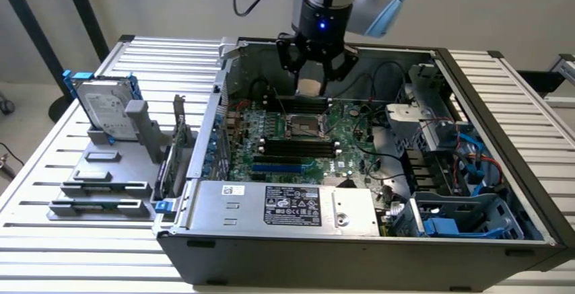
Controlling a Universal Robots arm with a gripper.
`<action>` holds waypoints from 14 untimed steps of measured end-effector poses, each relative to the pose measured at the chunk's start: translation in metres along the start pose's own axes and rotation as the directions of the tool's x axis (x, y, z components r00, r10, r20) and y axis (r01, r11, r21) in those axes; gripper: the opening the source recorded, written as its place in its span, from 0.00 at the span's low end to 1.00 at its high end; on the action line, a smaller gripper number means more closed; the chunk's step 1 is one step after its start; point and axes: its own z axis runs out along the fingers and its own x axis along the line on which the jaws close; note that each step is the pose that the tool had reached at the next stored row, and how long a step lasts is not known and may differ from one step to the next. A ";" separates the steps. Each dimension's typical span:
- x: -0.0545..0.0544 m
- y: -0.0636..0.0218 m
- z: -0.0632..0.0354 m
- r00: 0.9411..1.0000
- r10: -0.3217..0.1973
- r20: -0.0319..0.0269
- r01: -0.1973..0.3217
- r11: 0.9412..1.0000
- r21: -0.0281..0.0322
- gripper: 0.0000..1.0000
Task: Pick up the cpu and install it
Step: 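Place the cpu into insertion slot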
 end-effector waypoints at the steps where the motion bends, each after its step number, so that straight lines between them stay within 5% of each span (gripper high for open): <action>1: 0.000 0.0000 0.0008 1.000 0.018 0.001 -0.018 1.000 -0.001 0.55; 7: 0.000 -0.0002 0.0056 0.992 0.126 0.005 -0.126 0.992 -0.008 0.55; 14: -0.001 -0.0005 0.0116 0.968 0.252 0.008 -0.251 0.968 -0.017 0.55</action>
